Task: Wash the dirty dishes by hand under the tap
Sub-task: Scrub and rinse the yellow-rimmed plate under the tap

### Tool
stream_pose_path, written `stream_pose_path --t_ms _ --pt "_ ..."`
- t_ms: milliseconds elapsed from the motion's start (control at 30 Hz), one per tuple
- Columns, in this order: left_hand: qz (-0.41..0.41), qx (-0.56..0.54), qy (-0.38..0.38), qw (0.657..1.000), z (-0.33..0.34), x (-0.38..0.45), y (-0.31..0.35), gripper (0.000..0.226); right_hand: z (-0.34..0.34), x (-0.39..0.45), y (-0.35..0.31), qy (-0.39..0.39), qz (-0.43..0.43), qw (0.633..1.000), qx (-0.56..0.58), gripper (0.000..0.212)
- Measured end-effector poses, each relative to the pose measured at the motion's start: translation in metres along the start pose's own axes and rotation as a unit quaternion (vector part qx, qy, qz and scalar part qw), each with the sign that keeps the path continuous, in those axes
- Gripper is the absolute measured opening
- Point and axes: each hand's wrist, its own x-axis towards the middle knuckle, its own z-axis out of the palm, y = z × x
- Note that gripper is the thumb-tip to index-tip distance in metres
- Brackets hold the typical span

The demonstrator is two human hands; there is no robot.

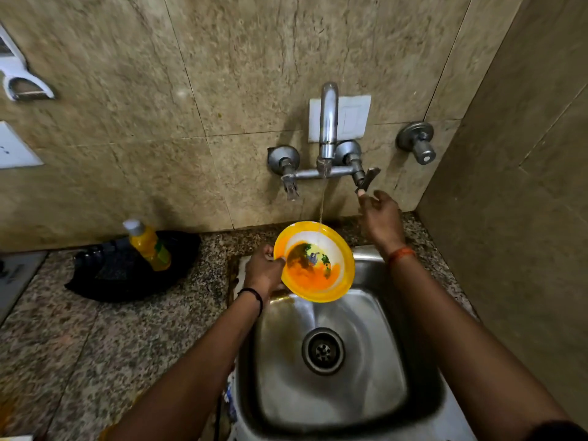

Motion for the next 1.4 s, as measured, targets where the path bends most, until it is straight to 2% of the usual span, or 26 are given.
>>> stream_pose_path --t_ms 167,300,400,500,567,667,733,833,867,933,1000,1067,1133,1267,1400 --pt "0.108 0.098 0.017 0.989 0.007 -0.001 0.018 0.010 0.012 0.007 -0.018 0.012 -0.022 0.997 -0.068 0.042" --pt "0.120 0.130 0.027 0.984 0.007 -0.003 0.014 0.016 0.013 0.011 -0.020 -0.006 0.003 1.000 -0.019 0.034" --pt "0.106 0.133 0.026 0.985 0.006 -0.006 0.010 0.014 0.015 0.009 -0.021 -0.030 0.045 0.996 0.073 0.042" --pt "0.070 0.095 0.003 0.993 0.006 -0.010 0.005 0.016 0.014 0.009 -0.021 -0.057 0.083 0.983 0.151 0.049" --pt "0.037 0.062 -0.015 0.997 0.006 -0.011 0.001 0.014 0.011 0.005 -0.015 -0.075 0.079 0.984 0.140 0.040" --pt "0.011 0.013 -0.031 0.999 0.004 -0.015 -0.004 0.013 0.005 -0.010 0.011 -0.075 0.002 0.996 0.047 0.023" --pt "-0.008 -0.022 -0.048 0.999 0.002 -0.016 -0.009 0.014 -0.001 -0.024 0.037 -0.113 -0.024 0.992 -0.057 0.016" --pt "-0.073 -0.102 -0.100 0.987 0.001 -0.019 -0.018 0.011 -0.010 -0.036 0.071 -0.200 0.090 0.966 -0.136 0.045" --pt "-0.104 -0.126 -0.114 0.980 0.002 -0.021 -0.021 0.006 -0.013 -0.040 0.077 -0.224 0.122 0.956 -0.145 0.045" --pt "-0.174 -0.165 -0.139 0.961 0.008 -0.025 -0.029 0.019 -0.016 -0.047 0.080 -0.257 0.155 0.946 -0.124 0.030" --pt "-0.235 -0.199 -0.154 0.939 0.014 -0.032 -0.037 0.027 -0.018 -0.049 0.074 -0.258 0.158 0.943 -0.136 0.023" --pt "-0.276 -0.210 -0.173 0.922 0.018 -0.039 -0.042 0.025 -0.017 -0.046 0.065 -0.254 0.148 0.935 -0.199 0.030" --pt "-0.289 -0.193 -0.187 0.919 0.016 -0.043 -0.041 0.021 -0.015 -0.043 0.059 -0.268 0.164 0.922 -0.228 0.035" --pt "-0.257 -0.129 -0.168 0.943 -0.001 -0.035 -0.024 0.021 -0.008 -0.050 0.069 -0.334 0.256 0.891 -0.171 0.043" --pt "-0.122 -0.011 -0.097 0.988 -0.025 -0.025 0.000 0.011 0.013 -0.068 0.094 -0.340 0.310 0.888 -0.016 0.032"
